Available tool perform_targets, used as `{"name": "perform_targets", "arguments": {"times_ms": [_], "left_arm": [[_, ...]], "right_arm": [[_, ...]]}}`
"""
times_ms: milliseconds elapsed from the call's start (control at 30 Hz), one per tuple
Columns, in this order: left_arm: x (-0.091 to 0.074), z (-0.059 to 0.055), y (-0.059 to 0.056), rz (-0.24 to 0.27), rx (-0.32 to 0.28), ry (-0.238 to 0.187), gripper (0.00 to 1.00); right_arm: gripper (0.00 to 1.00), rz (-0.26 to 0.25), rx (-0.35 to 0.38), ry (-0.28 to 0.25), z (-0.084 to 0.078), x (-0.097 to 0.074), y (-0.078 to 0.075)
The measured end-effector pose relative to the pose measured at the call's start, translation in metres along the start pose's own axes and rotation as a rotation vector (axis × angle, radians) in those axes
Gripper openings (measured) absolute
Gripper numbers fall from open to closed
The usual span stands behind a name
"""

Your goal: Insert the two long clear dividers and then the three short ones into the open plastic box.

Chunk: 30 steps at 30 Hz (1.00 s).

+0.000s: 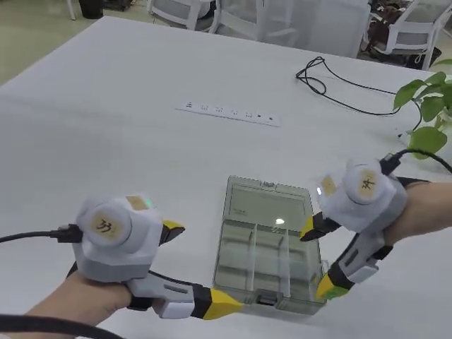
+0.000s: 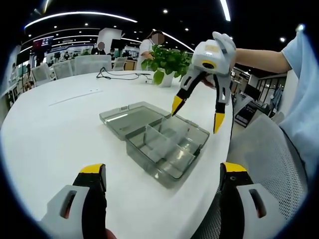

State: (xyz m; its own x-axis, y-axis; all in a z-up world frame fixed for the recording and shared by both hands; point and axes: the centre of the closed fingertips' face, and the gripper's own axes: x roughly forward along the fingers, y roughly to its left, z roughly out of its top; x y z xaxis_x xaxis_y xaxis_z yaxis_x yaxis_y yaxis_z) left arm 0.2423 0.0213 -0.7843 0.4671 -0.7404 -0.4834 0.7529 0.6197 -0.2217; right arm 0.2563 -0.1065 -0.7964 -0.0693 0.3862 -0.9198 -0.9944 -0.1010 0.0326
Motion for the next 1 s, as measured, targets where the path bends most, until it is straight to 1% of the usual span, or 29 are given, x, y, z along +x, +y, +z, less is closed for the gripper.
{"name": "perform_targets", "arguments": {"times_ms": [33, 100, 167, 200, 267, 300, 333, 367, 400, 467, 500, 567, 600, 667, 733, 767, 800, 833, 867, 933, 1000], "left_arm": [[0.0, 0.0, 0.0, 0.0, 0.0, -0.001, 0.97], [0.0, 0.001, 0.0, 0.002, 0.0, -0.002, 0.97], [0.0, 0.001, 0.0, 0.001, 0.001, -0.002, 0.97], [0.0, 0.001, 0.0, 0.001, 0.003, -0.003, 0.97], [-0.001, 0.001, 0.0, 0.002, 0.002, -0.004, 0.97], [-0.001, 0.001, 0.0, 0.004, 0.001, -0.005, 0.97], [-0.002, 0.001, 0.0, 0.005, 0.001, -0.006, 0.97], [-0.002, 0.0, 0.001, 0.007, -0.001, -0.008, 0.97], [-0.003, 0.0, 0.002, 0.009, -0.002, -0.009, 0.97], [-0.004, 0.001, 0.002, 0.013, -0.003, -0.017, 0.98], [-0.005, 0.002, 0.003, 0.015, -0.004, -0.022, 0.98], [-0.005, 0.003, 0.003, 0.019, -0.008, -0.031, 0.99], [-0.006, 0.004, 0.004, 0.023, -0.009, -0.033, 0.99], [-0.009, 0.006, 0.004, 0.036, 0.001, -0.046, 1.0], [-0.011, 0.007, 0.003, 0.044, 0.004, -0.052, 1.0], [-0.013, 0.007, 0.003, 0.05, 0.006, -0.057, 1.0], [-0.015, 0.008, 0.004, 0.065, 0.015, -0.061, 1.0], [-0.017, 0.008, 0.004, 0.079, 0.027, -0.061, 1.0], [-0.018, 0.007, 0.003, 0.084, 0.03, -0.058, 1.0], [-0.021, 0.009, 0.001, 0.101, 0.039, -0.066, 1.0], [-0.023, 0.009, -0.002, 0.109, 0.04, -0.069, 1.0]], "right_arm": [[0.8, -0.031, 0.008, -0.026, 0.0, -0.001, -0.001], [0.92, -0.06, 0.022, -0.051, -0.002, -0.002, -0.001], [0.99, -0.094, 0.05, -0.093, -0.003, -0.004, -0.001], [1.0, -0.102, 0.07, -0.115, -0.004, -0.005, 0.001], [1.0, -0.132, 0.115, -0.149, -0.006, -0.006, 0.001], [1.0, -0.148, 0.13, -0.162, -0.007, -0.007, 0.0], [1.0, -0.166, 0.143, -0.19, -0.007, -0.008, 0.0], [1.0, -0.173, 0.153, -0.201, -0.007, -0.008, 0.0], [1.0, -0.187, 0.19, -0.23, -0.008, -0.009, 0.001], [1.0, -0.207, 0.228, -0.272, -0.009, -0.009, 0.003], [1.0, -0.238, 0.256, -0.309, -0.01, -0.009, 0.001], [1.0, -0.274, 0.301, -0.349, -0.013, -0.009, 0.0], [1.0, -0.305, 0.332, -0.387, -0.012, -0.011, -0.001], [1.0, -0.339, 0.387, -0.435, -0.014, -0.014, -0.001], [1.0, -0.397, 0.44, -0.481, -0.019, -0.019, 0.0], [1.0, -0.443, 0.469, -0.499, -0.022, -0.024, 0.0], [1.0, -0.468, 0.484, -0.522, -0.022, -0.028, 0.002], [1.0, -0.509, 0.526, -0.575, -0.022, -0.036, 0.005], [1.0, -0.526, 0.553, -0.607, -0.021, -0.04, 0.008], [1.0, -0.572, 0.593, -0.632, -0.024, -0.047, 0.016], [1.0, -0.639, 0.645, -0.67, -0.027, -0.056, 0.028]]}}
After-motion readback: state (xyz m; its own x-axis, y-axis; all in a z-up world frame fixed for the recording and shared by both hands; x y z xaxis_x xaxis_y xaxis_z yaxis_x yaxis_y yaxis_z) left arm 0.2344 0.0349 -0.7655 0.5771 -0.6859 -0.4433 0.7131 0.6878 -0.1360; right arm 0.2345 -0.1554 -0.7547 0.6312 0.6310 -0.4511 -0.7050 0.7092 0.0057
